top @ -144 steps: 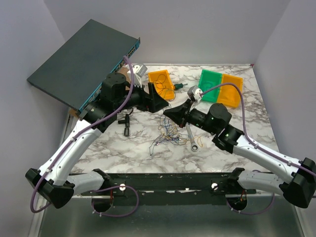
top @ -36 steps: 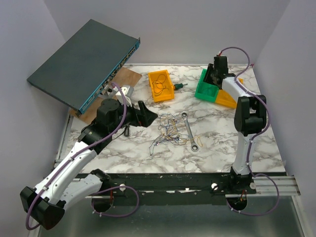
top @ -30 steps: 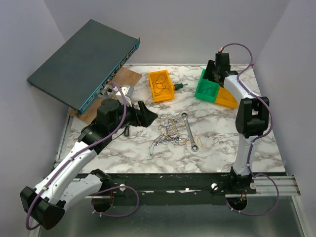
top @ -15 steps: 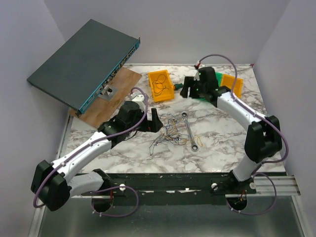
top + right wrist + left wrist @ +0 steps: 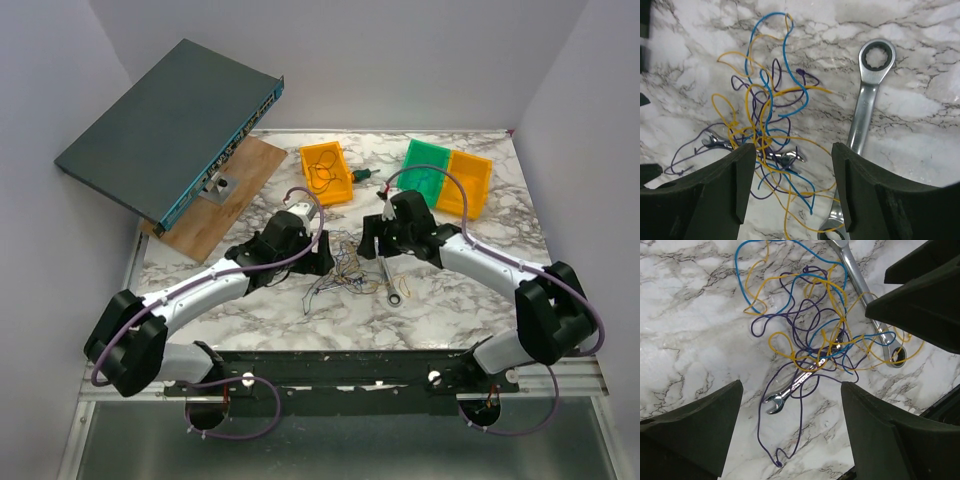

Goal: Untangle the cables

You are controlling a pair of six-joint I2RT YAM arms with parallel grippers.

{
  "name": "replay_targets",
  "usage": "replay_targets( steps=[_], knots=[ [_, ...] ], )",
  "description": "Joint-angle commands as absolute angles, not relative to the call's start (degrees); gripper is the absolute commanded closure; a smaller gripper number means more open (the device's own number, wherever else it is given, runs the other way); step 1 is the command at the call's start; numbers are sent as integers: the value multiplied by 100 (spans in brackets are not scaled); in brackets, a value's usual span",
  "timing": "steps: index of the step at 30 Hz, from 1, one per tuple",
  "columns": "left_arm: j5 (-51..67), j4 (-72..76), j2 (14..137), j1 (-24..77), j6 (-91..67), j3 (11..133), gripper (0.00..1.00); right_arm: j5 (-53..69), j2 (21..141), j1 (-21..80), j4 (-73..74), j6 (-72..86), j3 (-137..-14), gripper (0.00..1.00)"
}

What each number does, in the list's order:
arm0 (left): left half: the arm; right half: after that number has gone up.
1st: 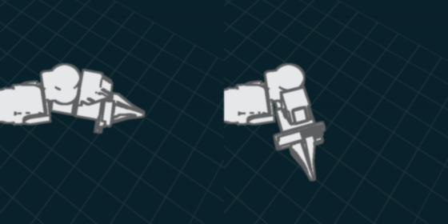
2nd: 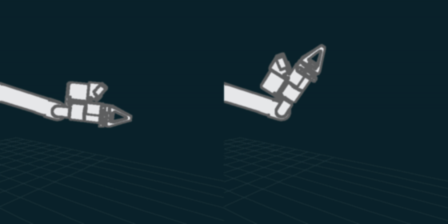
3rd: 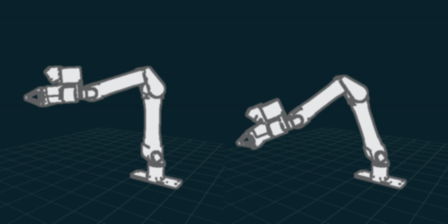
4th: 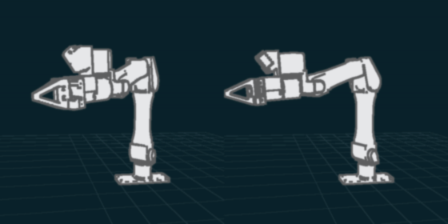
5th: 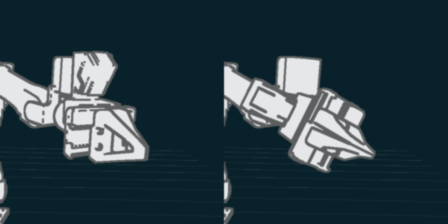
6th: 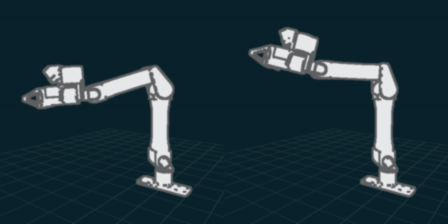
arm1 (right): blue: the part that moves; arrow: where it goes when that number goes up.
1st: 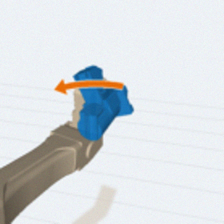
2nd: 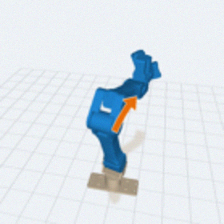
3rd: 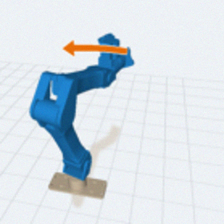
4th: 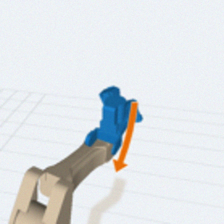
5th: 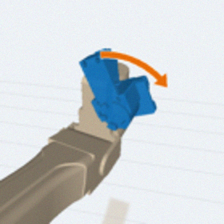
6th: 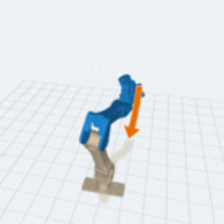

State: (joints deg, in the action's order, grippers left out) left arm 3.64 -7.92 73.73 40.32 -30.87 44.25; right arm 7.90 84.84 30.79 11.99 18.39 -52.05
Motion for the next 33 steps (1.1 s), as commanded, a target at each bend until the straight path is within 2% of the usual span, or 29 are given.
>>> replay_targets(
  steps=[1, 9, 13, 15, 18, 23, 28, 33],
  knots=[
    [667, -406, 7662, 4044, -3015, 4354, 21, 1444, 8200, 3096, 689, 1788, -4747, 29],
    [674, -554, 8199, 4038, -2799, 4759, 22, 1895, 8294, 3153, 220, 1913, -4329, 33],
    [817, -489, 8366, 4012, -2862, 4898, 29, 1942, 8368, 3263, 91, 1942, -4324, 34],
    [904, -433, 8437, 4016, -2912, 4937, 35, 1947, 8430, 3302, 58, 1954, -4342, 37],
    [841, -279, 8414, 3962, -3033, 4858, 39, 1910, 8517, 3368, -96, 1993, -4356, 43],
    [971, -33, 8251, 3668, -3234, 4667, 42, 1708, 8669, 3405, -149, 1976, -4416, 62],
    [949, 194, 8033, 3389, -3281, 4510, 43, 1569, 8853, 3509, -174, 2019, -4522, 73],
    [882, 49, 7986, 3184, -3187, 4594, 43, 1502, 8821, 3586, -15, 2054, -4594, 97]
  ],
)
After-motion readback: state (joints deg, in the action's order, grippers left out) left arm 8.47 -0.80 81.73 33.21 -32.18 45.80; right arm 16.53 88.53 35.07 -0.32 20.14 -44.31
